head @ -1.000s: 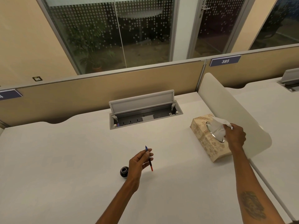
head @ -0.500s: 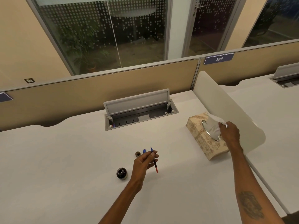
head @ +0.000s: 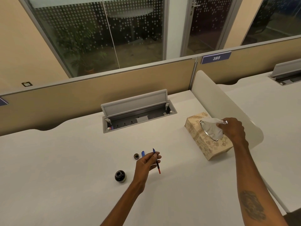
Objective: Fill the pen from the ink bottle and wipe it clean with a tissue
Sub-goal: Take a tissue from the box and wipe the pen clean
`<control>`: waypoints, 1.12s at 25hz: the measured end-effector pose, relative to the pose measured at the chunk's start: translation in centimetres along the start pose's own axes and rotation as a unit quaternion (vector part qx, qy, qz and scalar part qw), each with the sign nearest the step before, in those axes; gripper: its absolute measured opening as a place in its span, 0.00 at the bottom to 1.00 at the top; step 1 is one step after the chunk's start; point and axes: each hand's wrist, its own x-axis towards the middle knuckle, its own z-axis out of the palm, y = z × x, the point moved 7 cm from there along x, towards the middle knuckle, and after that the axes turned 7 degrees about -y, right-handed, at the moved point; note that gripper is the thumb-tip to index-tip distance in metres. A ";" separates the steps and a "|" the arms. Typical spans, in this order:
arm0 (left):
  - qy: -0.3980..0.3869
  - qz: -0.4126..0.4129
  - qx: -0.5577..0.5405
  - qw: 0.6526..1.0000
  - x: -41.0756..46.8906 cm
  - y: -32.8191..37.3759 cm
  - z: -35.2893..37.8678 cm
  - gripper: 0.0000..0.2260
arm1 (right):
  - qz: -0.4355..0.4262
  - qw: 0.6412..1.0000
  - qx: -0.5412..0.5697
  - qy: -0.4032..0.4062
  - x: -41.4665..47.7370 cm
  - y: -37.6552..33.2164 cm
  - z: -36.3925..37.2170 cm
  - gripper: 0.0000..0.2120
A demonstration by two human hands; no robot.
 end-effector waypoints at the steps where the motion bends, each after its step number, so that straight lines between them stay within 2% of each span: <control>1: 0.000 0.000 0.000 1.000 -0.1 0.0 0.0 0.08 | 0.008 1.000 0.003 0.008 -0.1 0.0 -0.3 0.12; 9: 0.008 -0.002 -0.004 1.000 -0.2 0.1 -0.1 0.08 | 0.059 0.996 0.038 0.056 -0.5 0.9 -0.5 0.15; 13: 0.005 -0.003 -0.004 1.000 -0.2 0.0 0.1 0.08 | 0.067 0.992 0.085 0.070 -0.8 2.3 0.0 0.23; 15: 0.004 -0.003 -0.003 1.000 -0.2 0.0 0.1 0.08 | 0.045 0.995 0.094 -0.005 -0.2 2.9 0.6 0.27; 17: 0.005 -0.005 -0.001 1.000 -0.3 -0.1 0.1 0.08 | 0.028 0.984 0.118 -0.131 0.1 3.6 2.3 0.24; 18: 0.006 -0.006 0.000 1.000 -0.3 -0.2 0.0 0.08 | 0.034 0.978 0.121 -0.166 0.1 4.0 3.1 0.25; 19: 0.007 -0.007 0.002 1.000 -0.4 -0.1 -0.1 0.08 | 0.034 0.980 0.113 -0.161 0.2 4.2 3.5 0.25; 21: 0.011 -0.006 0.005 1.000 -0.4 0.0 -0.2 0.08 | 0.015 0.993 0.082 -0.080 0.2 3.7 3.6 0.20; 23: 0.014 -0.006 0.006 1.000 -0.4 0.0 -0.4 0.08 | 0.008 0.995 0.093 -0.022 0.0 3.1 3.9 0.22; 28: 0.014 -0.003 0.008 1.000 -0.3 -0.1 -0.7 0.08 | 0.019 0.986 0.163 0.021 -0.3 3.4 4.4 0.23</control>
